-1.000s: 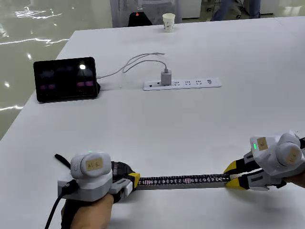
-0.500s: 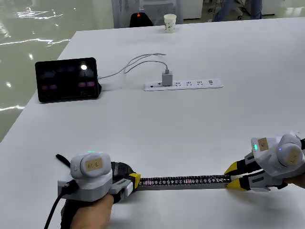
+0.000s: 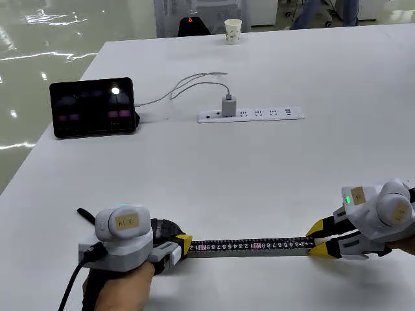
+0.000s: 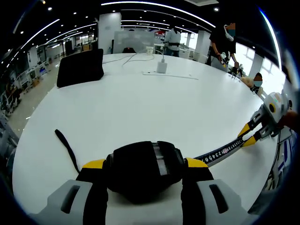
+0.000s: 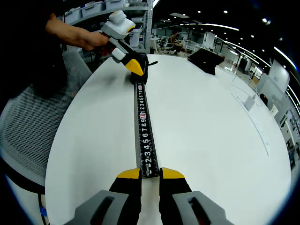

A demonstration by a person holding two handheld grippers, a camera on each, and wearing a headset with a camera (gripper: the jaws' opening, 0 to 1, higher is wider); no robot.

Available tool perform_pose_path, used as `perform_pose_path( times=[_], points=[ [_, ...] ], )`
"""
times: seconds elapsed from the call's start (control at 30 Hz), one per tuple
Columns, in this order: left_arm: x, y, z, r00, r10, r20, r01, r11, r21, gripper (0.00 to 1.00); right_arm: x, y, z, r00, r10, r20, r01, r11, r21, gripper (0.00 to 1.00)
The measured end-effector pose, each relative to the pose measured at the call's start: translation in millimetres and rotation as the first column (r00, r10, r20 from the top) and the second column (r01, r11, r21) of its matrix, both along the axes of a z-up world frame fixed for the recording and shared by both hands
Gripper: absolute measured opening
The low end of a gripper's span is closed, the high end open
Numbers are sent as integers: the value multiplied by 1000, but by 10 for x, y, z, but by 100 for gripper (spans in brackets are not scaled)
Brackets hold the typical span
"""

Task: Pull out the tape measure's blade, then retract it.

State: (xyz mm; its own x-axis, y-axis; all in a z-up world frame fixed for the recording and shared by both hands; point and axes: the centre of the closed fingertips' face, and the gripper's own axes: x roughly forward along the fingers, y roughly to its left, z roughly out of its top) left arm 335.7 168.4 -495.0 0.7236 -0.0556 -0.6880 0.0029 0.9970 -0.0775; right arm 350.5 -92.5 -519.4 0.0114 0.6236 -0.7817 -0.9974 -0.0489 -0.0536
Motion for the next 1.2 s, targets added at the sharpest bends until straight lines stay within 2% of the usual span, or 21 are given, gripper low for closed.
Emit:
perform_pose_path(
  times=[1.2],
  points=[
    [-15,-8,6,1000,-8,-1,8,1000,-14,58,-37,200,1,1000,18,-12,-18,1000,14,10]
  ],
)
